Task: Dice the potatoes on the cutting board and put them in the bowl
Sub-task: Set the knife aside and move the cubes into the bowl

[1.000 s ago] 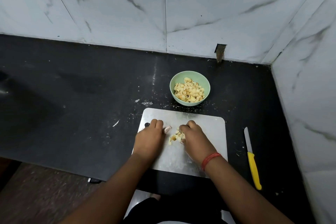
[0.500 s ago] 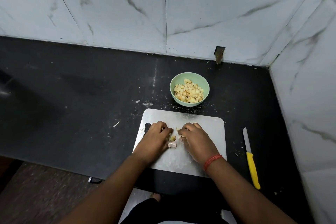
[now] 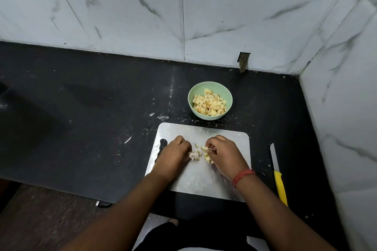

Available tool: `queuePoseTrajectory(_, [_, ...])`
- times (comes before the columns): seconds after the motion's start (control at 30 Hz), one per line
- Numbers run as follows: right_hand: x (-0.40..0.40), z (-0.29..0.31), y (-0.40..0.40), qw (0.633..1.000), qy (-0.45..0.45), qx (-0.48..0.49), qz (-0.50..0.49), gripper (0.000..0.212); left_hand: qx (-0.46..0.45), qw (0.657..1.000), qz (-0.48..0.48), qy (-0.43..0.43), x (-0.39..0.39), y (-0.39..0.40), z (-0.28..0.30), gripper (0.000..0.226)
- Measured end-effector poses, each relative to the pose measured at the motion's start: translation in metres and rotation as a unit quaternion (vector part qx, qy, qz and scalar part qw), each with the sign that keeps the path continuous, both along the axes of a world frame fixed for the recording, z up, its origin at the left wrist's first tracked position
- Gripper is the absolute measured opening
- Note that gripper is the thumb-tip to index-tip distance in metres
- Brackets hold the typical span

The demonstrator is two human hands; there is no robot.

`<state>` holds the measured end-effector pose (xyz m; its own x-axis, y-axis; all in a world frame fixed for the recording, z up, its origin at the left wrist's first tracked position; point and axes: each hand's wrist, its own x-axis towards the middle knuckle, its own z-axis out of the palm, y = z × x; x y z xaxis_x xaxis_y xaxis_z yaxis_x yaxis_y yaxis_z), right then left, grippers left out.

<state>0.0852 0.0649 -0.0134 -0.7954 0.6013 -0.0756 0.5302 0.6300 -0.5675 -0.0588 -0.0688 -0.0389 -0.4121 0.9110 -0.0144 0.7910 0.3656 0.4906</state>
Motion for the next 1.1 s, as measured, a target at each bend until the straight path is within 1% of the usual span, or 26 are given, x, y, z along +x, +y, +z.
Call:
queuePoseTrajectory(0.07, [0.001,0.001,0.003,0.999,0.003,-0.037,-0.027,0.011,0.008,0.999,0.017,-0.040,-0.001,0.004,0.003,0.008])
queuePoseTrajectory(0.13, [0.001,0.003,0.004,0.991,0.034,-0.103,-0.079,0.012,0.031,0.996,0.027,-0.078,-0.001,0.008,0.006,0.006])
queuePoseTrajectory(0.17, [0.001,0.005,0.005,0.982,0.055,-0.145,-0.108,0.013,0.047,0.993,0.038,-0.099,0.000,0.011,0.008,0.009])
queuePoseTrajectory(0.27, [0.001,0.022,0.009,0.934,0.133,-0.282,-0.174,0.013,0.101,0.975,0.087,-0.177,0.006,0.023,0.021,0.022])
queuePoseTrajectory(0.33, [-0.002,0.041,0.022,0.906,0.184,-0.328,-0.193,0.015,0.140,0.963,0.108,-0.201,0.007,0.038,0.035,0.023])
queuePoseTrajectory(0.4, [-0.012,0.057,0.043,0.904,0.223,-0.306,-0.197,0.017,0.182,0.955,0.118,-0.200,0.001,0.060,0.052,0.022])
queuePoseTrajectory(0.43, [-0.019,0.063,0.056,0.914,0.231,-0.269,-0.197,0.017,0.201,0.951,0.124,-0.199,-0.003,0.073,0.062,0.021])
queuePoseTrajectory(0.47, [-0.029,0.066,0.069,0.931,0.227,-0.213,-0.193,0.016,0.216,0.948,0.131,-0.194,-0.009,0.087,0.071,0.021])
queuePoseTrajectory(0.5, [-0.039,0.068,0.080,0.952,0.204,-0.143,-0.180,0.015,0.218,0.948,0.136,-0.189,-0.015,0.100,0.079,0.020])
queuePoseTrajectory(0.57, [-0.055,0.067,0.095,0.988,0.109,-0.004,-0.114,0.022,0.171,0.960,0.133,-0.178,-0.027,0.121,0.086,0.022])
queuePoseTrajectory(0.6, [-0.059,0.064,0.099,0.995,0.058,0.043,-0.069,0.027,0.143,0.967,0.125,-0.172,-0.032,0.127,0.087,0.026])
queuePoseTrajectory(0.63, [-0.059,0.062,0.101,0.997,0.025,0.068,-0.035,0.030,0.129,0.970,0.117,-0.167,-0.035,0.126,0.086,0.029])
queuePoseTrajectory(0.67, [-0.057,0.060,0.100,0.996,0.024,0.080,-0.025,0.030,0.131,0.972,0.112,-0.161,-0.039,0.121,0.085,0.032])
queuePoseTrajectory(0.73, [-0.044,0.059,0.090,0.990,0.097,0.084,-0.053,0.026,0.160,0.972,0.104,-0.138,-0.040,0.098,0.080,0.037])
queuePoseTrajectory(0.8, [-0.028,0.052,0.070,0.981,0.167,0.089,-0.053,0.021,0.177,0.977,0.080,-0.085,-0.036,0.067,0.063,0.041])
queuePoseTrajectory(0.83, [-0.019,0.046,0.058,0.980,0.170,0.094,-0.033,0.019,0.172,0.982,0.059,-0.050,-0.033,0.051,0.052,0.042])
queuePoseTrajectory(0.9, [-0.003,0.032,0.037,0.986,0.129,0.096,0.031,0.017,0.133,0.991,0.016,0.002,-0.025,0.025,0.029,0.044])
queuePoseTrajectory(0.97, [0.009,0.017,0.024,0.990,0.070,0.089,0.089,0.021,0.092,0.995,-0.013,0.038,-0.016,0.008,0.008,0.041])
queuePoseTrajectory(1.03, [0.014,0.007,0.018,0.989,0.019,0.082,0.124,0.034,0.079,0.993,-0.028,0.080,-0.007,-0.001,-0.008,0.039])
queuePoseTrajectory(1.1, [0.014,0.003,0.016,0.984,-0.033,0.083,0.153,0.052,0.073,0.989,-0.039,0.124,-0.002,-0.003,-0.017,0.042])
